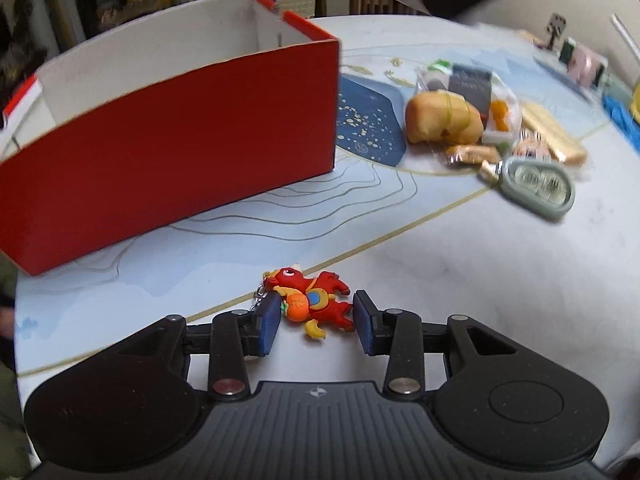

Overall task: Organize objects
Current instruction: 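Carry the horse keychain and the lid over the red box, then lower into the box and open both tools to release horse and lid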

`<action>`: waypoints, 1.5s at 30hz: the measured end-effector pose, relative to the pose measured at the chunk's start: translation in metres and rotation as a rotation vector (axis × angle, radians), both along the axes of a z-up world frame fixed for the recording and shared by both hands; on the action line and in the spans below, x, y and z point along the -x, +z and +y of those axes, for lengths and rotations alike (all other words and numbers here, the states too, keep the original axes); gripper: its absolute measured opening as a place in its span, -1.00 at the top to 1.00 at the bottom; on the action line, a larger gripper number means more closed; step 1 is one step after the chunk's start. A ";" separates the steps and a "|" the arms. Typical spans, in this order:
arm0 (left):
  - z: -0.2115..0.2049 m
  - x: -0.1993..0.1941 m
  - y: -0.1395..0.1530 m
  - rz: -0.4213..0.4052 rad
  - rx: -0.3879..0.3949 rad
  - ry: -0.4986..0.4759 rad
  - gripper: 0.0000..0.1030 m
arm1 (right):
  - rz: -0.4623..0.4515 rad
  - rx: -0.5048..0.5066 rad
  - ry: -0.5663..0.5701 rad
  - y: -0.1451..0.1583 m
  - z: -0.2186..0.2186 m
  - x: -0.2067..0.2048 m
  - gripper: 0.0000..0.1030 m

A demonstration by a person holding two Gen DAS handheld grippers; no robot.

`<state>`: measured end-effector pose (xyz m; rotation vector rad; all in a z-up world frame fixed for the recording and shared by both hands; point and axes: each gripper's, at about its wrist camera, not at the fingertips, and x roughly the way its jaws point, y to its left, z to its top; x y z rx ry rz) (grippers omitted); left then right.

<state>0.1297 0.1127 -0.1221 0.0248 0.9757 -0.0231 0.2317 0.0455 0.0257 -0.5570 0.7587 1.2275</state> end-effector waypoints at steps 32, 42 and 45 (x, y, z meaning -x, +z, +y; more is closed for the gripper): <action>0.108 -0.021 0.151 -0.321 -0.011 0.077 0.30 | -0.055 0.002 0.065 0.010 0.079 -0.003 0.26; 0.158 -0.086 0.110 -0.175 -0.051 0.093 0.30 | -0.040 0.113 0.029 -0.029 0.147 -0.014 0.26; 0.165 -0.098 0.095 -0.130 -0.081 0.072 0.30 | -0.048 0.162 0.012 -0.047 0.163 -0.016 0.26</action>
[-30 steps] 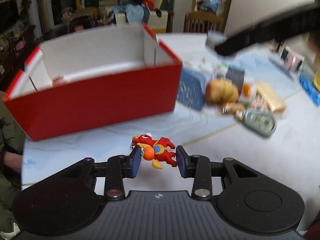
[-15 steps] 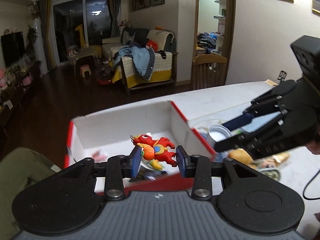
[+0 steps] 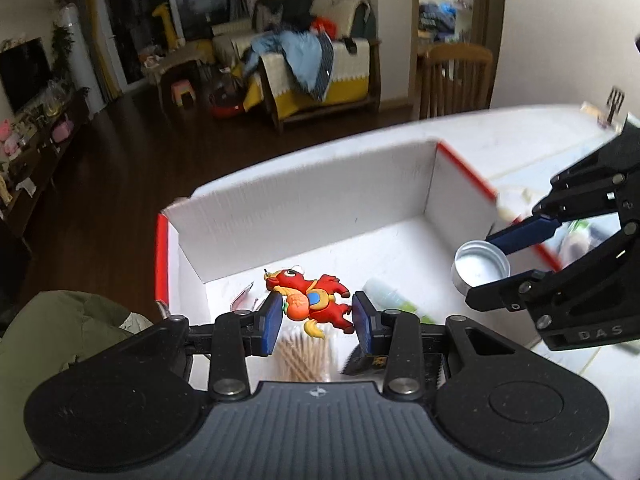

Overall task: Organize objects
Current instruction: 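Lower into the box and open both tools to release horse and lid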

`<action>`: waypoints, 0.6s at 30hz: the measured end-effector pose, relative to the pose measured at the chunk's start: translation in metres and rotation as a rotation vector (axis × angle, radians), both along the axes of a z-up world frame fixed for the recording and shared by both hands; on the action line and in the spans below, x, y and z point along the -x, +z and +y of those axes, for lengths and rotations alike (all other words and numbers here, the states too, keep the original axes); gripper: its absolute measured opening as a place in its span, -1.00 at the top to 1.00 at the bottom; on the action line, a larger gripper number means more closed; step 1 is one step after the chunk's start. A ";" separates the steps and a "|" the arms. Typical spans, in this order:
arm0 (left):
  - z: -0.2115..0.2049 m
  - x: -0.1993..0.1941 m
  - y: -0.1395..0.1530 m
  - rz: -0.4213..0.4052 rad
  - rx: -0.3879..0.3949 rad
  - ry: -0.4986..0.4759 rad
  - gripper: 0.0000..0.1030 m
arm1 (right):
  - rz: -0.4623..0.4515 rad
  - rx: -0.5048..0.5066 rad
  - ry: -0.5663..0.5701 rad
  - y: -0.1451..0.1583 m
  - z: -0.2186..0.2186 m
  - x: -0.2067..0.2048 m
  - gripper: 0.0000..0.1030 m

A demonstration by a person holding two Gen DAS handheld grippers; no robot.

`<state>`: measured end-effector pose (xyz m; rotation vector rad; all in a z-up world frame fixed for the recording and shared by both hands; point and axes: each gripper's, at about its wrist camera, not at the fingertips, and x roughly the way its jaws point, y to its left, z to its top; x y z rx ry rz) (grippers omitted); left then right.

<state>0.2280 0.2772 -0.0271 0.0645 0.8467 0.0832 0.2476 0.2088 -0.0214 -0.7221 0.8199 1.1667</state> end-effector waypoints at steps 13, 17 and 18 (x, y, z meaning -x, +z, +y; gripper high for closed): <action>0.003 -0.021 -0.048 0.144 0.011 -0.033 0.30 | 0.002 0.116 -0.025 -0.045 0.029 -0.003 0.26; 0.004 -0.029 -0.052 0.167 0.035 -0.030 0.29 | 0.033 0.128 -0.033 -0.050 0.030 -0.006 0.24; 0.005 -0.031 -0.052 0.172 0.041 -0.026 0.28 | 0.036 0.133 -0.027 -0.050 0.030 -0.005 0.24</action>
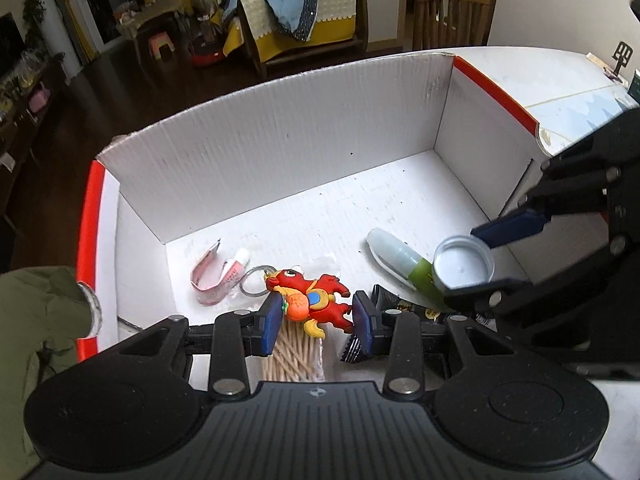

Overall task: Organize objects
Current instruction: 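Lower into the box and open both tools to release horse and lid, then withdraw both tools from the box back over the table items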

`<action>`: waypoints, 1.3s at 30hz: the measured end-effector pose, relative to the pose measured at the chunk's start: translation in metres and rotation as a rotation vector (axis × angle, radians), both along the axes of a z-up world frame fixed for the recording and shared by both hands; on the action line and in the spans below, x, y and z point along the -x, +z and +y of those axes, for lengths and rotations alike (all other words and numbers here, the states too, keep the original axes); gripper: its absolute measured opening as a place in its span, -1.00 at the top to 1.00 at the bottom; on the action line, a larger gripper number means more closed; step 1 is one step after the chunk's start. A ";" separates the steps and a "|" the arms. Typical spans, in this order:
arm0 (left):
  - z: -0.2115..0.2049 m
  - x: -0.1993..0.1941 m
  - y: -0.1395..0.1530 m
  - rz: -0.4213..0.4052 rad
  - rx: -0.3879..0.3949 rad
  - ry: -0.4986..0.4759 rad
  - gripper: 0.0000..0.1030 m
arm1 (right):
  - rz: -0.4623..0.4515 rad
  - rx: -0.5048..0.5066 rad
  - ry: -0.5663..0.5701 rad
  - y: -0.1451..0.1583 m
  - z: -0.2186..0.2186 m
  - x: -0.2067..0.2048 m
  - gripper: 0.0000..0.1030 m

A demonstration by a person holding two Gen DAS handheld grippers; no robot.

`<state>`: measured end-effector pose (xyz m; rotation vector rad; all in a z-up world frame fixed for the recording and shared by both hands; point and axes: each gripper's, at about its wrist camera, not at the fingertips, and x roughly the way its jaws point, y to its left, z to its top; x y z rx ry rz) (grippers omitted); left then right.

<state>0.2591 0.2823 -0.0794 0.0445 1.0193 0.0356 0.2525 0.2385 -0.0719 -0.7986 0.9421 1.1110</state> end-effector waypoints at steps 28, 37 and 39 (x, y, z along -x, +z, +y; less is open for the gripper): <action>-0.007 0.025 0.031 -0.049 0.049 0.007 -0.21 | 0.055 -0.234 0.045 0.087 -0.071 0.009 -0.03; -0.030 0.056 0.066 -0.143 0.089 0.035 -0.21 | 0.053 -0.319 0.028 0.112 -0.113 0.006 -0.03; -0.040 0.064 0.073 -0.161 0.083 0.023 -0.21 | 0.057 -0.337 0.022 0.117 -0.123 0.005 -0.03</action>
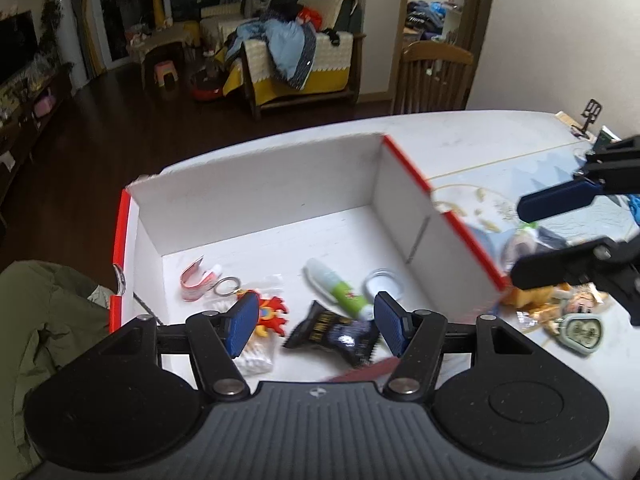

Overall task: Organize objects
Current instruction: 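Withdraw both tools from the box back over the table items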

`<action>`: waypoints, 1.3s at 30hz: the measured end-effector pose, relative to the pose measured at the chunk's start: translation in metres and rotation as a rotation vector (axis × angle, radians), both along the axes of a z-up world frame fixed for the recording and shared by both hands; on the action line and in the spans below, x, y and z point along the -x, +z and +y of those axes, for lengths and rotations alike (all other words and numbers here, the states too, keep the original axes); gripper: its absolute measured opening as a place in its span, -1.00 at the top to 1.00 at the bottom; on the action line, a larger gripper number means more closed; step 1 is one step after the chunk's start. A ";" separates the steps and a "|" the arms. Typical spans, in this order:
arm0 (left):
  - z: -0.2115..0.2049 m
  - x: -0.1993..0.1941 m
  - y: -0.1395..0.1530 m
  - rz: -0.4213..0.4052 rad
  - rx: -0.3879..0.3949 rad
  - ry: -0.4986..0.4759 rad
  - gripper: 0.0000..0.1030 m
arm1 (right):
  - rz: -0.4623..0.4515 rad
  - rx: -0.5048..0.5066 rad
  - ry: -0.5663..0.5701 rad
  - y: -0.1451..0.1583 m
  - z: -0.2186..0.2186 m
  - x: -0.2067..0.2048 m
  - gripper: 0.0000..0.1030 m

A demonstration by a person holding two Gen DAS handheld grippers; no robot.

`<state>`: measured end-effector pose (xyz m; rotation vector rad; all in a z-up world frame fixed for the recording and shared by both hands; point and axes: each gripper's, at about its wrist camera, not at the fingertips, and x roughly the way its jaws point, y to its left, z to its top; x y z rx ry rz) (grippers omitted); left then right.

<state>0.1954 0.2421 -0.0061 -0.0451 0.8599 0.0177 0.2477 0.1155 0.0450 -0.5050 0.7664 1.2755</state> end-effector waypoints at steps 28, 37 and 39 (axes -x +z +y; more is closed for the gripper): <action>-0.158 0.044 -0.002 -0.047 0.091 -0.022 -0.62 | -0.039 -0.084 -0.112 -0.007 -0.193 -0.026 -0.76; -0.216 0.035 -0.032 -0.001 0.126 -0.054 -0.84 | -0.042 -0.011 -0.203 -0.039 -0.247 -0.057 -0.76; -0.227 0.032 -0.039 0.012 0.135 -0.047 -0.92 | -0.033 -0.002 -0.225 -0.045 -0.257 -0.065 -0.76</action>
